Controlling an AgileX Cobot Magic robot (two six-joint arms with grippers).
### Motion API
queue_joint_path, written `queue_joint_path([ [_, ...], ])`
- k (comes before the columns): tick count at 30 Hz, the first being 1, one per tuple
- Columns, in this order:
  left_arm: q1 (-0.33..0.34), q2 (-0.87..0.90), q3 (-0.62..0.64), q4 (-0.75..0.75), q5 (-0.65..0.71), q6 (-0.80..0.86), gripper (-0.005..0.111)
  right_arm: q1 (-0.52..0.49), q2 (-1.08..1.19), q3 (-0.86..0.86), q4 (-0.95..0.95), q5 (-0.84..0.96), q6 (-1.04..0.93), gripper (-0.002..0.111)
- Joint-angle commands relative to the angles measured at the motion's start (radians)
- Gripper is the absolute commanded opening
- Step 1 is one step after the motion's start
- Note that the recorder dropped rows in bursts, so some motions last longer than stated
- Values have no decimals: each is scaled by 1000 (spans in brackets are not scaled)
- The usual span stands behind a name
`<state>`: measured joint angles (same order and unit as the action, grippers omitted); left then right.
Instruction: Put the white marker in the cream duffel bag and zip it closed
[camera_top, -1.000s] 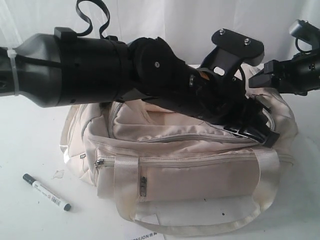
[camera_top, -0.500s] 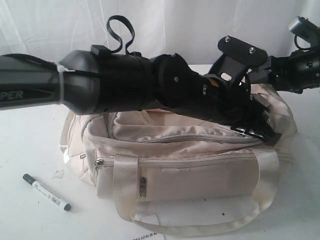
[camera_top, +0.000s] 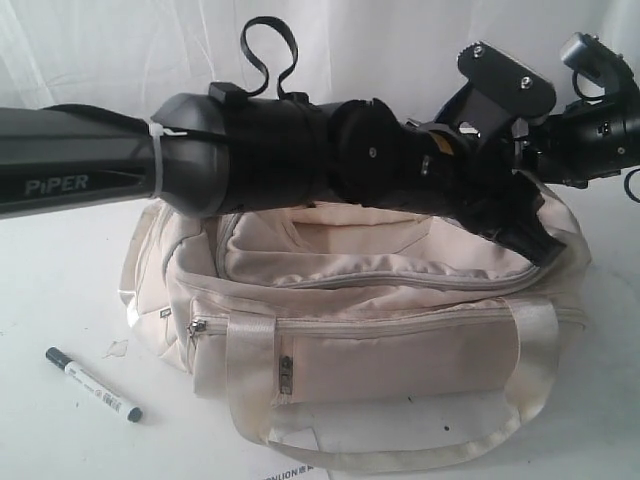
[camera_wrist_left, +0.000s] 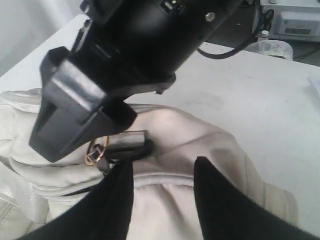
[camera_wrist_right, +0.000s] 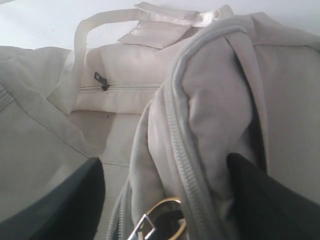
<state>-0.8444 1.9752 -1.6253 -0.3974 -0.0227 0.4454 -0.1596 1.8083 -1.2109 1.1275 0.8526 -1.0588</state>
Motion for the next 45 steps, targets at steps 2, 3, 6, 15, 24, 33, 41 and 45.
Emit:
queue_joint_path([
  [2,41,41,-6,-2,-85,0,52,2,0,-4,16,23,-11,63],
  [3,46,53,-9,-2,-87,0,53,2,0,-4,16,23,-11,63],
  [6,60,79,-25,-2,-92,-2,53,2,0,-4,17,19,-9,63],
  [15,63,108,-89,-5,-53,-56,52,1,0,-4,15,39,-19,63],
  [24,76,108,-113,-14,194,-92,52,-1,0,-4,-11,74,-38,63],
  [33,76,108,-113,-10,146,-80,52,-47,-12,-4,-10,77,-42,63],
  [41,76,108,-113,-8,153,-80,52,-111,-31,-4,-6,157,-65,63],
  [45,76,106,-115,-8,153,-80,52,-111,-31,-4,-41,123,-63,63],
])
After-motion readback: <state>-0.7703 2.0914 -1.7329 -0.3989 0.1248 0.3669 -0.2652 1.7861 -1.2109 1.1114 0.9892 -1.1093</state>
